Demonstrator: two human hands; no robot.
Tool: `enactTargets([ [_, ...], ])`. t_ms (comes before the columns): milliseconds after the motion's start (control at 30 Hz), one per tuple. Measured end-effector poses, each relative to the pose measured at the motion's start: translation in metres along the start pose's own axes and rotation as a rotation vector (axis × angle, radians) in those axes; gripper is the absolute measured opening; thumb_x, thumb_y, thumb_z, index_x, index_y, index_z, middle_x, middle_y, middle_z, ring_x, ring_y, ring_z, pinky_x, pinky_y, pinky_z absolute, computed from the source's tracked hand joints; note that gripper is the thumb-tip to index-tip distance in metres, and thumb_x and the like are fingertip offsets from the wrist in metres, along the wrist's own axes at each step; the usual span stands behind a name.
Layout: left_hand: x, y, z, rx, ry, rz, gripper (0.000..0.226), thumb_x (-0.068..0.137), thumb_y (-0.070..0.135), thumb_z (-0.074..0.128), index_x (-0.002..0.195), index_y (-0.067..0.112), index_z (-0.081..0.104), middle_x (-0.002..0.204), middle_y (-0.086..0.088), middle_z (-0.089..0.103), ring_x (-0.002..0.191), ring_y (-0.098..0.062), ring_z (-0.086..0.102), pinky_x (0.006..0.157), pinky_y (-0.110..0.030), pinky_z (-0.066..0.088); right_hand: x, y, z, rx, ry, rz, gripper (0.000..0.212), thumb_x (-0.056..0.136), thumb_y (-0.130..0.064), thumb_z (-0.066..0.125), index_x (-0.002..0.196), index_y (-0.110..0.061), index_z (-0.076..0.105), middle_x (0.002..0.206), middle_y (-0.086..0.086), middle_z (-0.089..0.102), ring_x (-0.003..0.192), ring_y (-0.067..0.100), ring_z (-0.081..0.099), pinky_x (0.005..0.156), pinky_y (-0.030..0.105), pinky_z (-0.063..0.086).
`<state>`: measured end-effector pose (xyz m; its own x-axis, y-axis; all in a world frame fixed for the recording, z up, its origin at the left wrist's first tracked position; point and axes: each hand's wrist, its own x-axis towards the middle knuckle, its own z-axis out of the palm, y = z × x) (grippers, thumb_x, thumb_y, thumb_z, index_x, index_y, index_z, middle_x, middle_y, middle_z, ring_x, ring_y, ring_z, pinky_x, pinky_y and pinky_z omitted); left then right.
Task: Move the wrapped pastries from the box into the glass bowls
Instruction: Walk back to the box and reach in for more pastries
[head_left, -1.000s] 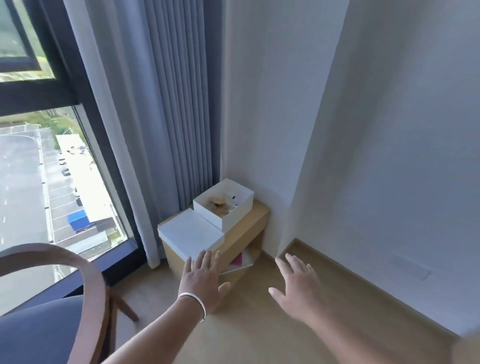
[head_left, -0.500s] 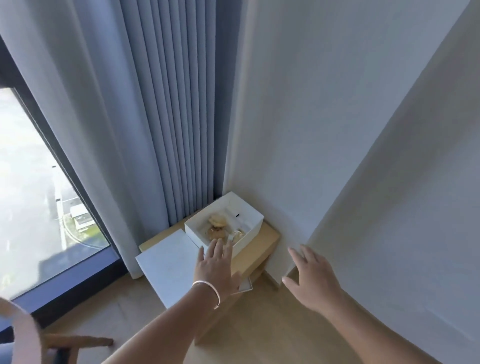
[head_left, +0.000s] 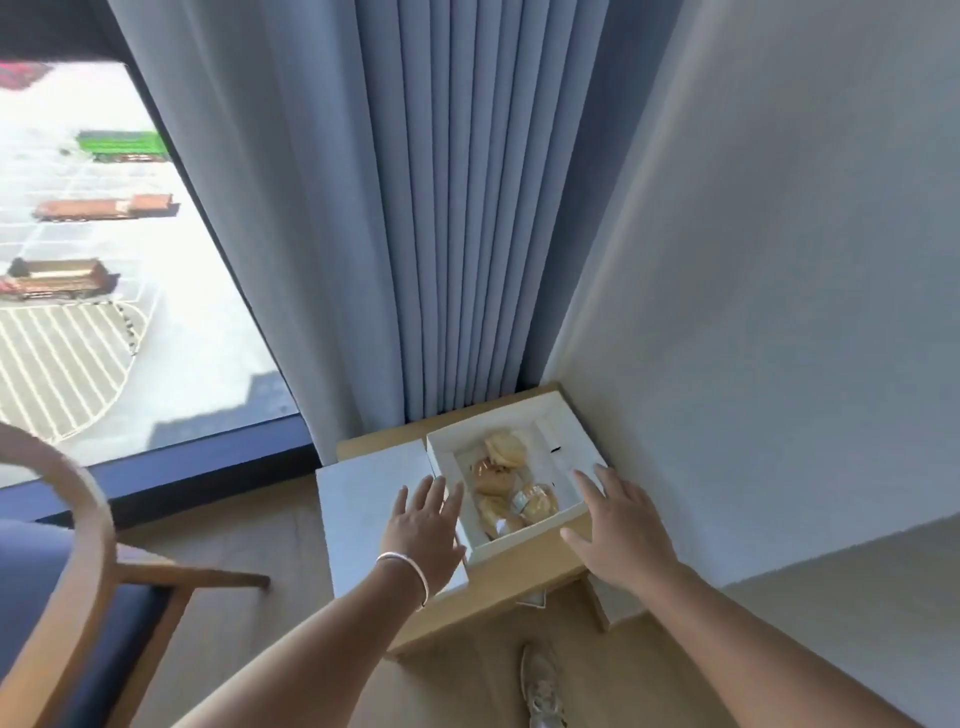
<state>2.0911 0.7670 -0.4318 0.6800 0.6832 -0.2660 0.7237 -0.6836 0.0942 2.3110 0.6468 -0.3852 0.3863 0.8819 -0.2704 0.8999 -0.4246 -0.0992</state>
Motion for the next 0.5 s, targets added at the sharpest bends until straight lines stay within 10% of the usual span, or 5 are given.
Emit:
enactTargets([
  [500, 0.130, 0.040, 0.065, -0.032, -0.103, -0.027, 0.065, 0.091, 0.010, 0.046, 0.148, 0.020, 0.018, 0.158, -0.006, 0.014, 0.145, -0.026, 0.007, 0.118, -0.041, 0.007, 0.174, 0.040, 0.070, 0.060, -0.287, -0.310, 0.078, 0.086, -0.059, 0.048, 0.151, -0.026, 0.020, 0.161, 0.003, 0.013, 0.147, 0.022, 0.010, 0.119, 0.041, 0.013],
])
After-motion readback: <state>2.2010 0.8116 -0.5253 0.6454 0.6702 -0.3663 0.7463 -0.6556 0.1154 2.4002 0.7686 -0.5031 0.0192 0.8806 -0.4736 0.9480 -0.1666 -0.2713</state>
